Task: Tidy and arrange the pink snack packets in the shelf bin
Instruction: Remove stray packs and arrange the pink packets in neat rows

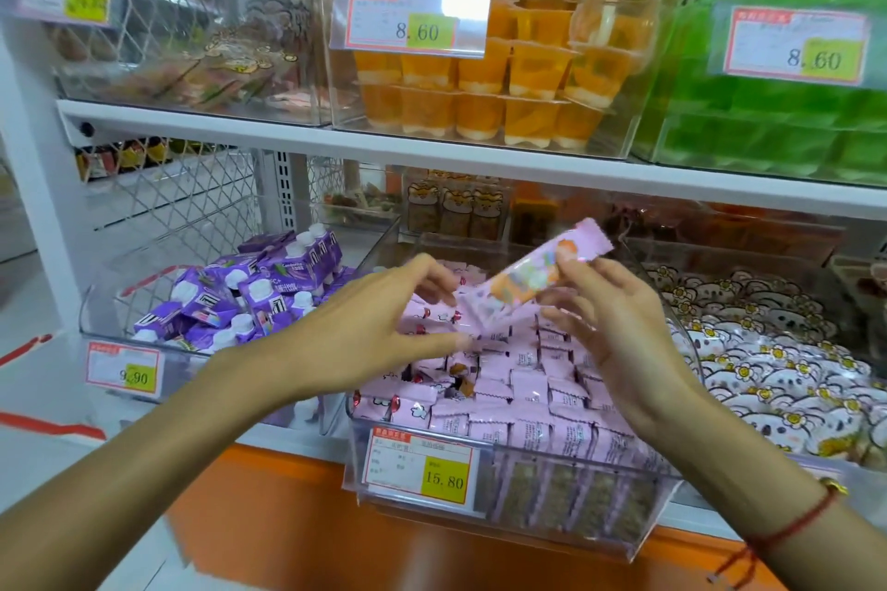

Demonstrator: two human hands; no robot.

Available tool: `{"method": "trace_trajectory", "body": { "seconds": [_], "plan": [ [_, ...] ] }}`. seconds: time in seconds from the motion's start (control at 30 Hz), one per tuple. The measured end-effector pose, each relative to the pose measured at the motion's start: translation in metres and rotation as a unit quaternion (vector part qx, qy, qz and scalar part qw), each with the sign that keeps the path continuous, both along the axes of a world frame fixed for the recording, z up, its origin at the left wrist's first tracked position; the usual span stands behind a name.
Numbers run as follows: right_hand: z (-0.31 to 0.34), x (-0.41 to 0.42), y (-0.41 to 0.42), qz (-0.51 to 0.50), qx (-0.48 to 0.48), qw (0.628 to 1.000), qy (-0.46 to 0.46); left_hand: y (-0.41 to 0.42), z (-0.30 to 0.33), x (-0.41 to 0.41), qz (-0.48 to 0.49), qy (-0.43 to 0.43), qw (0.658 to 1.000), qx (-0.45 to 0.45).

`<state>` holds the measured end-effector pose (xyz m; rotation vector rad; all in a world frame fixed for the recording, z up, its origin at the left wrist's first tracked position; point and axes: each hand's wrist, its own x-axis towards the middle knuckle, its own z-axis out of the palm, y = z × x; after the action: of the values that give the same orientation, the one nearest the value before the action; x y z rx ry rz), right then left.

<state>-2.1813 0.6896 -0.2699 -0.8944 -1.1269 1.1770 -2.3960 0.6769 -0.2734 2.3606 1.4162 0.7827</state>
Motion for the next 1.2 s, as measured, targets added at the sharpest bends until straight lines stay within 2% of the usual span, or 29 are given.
{"method": "trace_trajectory", "body": {
  "seconds": [0.1,0.17,0.3,0.4,0.47,0.53,0.63,0.77,0.8,0.83,0.93,1.0,1.1,1.2],
  "plan": [
    [0.003,0.009,0.006,-0.041,-0.055,0.993,0.091,-0.002,-0.002,-0.010,0.003,0.064,0.998,0.024],
    [0.002,0.010,0.009,-0.038,-0.066,0.993,0.090,-0.003,-0.004,-0.009,-0.016,0.121,0.992,0.023],
    [-0.011,-0.005,0.004,-0.012,-0.036,0.998,-0.048,-0.002,-0.004,-0.008,-0.017,0.214,0.976,0.047],
    [-0.020,-0.017,-0.002,0.022,0.036,0.979,-0.198,0.001,-0.002,-0.011,-0.004,0.251,0.966,0.069],
    [-0.018,-0.014,-0.001,0.030,0.101,0.949,-0.298,0.001,-0.003,-0.011,0.002,0.267,0.961,0.078],
    [-0.009,-0.005,-0.002,0.024,0.168,0.902,-0.398,0.000,-0.002,-0.011,0.003,0.272,0.959,0.080],
    [-0.006,-0.001,-0.006,0.049,0.228,0.850,-0.472,0.000,-0.001,-0.011,0.000,0.250,0.966,0.060],
    [-0.029,-0.020,-0.007,0.016,0.276,0.744,-0.609,-0.004,-0.004,-0.010,0.008,0.152,0.988,0.033],
    [-0.033,-0.023,-0.005,0.015,0.272,0.728,-0.629,-0.005,-0.004,-0.009,0.011,0.121,0.992,0.031],
    [-0.036,-0.023,-0.002,0.025,0.262,0.727,-0.635,-0.006,-0.004,-0.009,0.013,0.095,0.995,0.030],
    [-0.034,-0.017,0.006,0.104,0.213,0.766,-0.598,-0.007,-0.006,-0.009,0.015,0.079,0.996,0.038],
    [-0.031,-0.010,0.007,0.141,0.198,0.786,-0.568,-0.008,-0.008,-0.007,0.004,0.117,0.993,0.030],
    [-0.026,0.000,0.005,0.120,0.182,0.822,-0.525,-0.008,-0.012,-0.002,-0.029,0.209,0.977,0.040],
    [-0.022,0.008,0.005,0.076,0.205,0.805,-0.552,-0.006,-0.010,-0.001,-0.042,0.237,0.970,0.033]
  ]
}}
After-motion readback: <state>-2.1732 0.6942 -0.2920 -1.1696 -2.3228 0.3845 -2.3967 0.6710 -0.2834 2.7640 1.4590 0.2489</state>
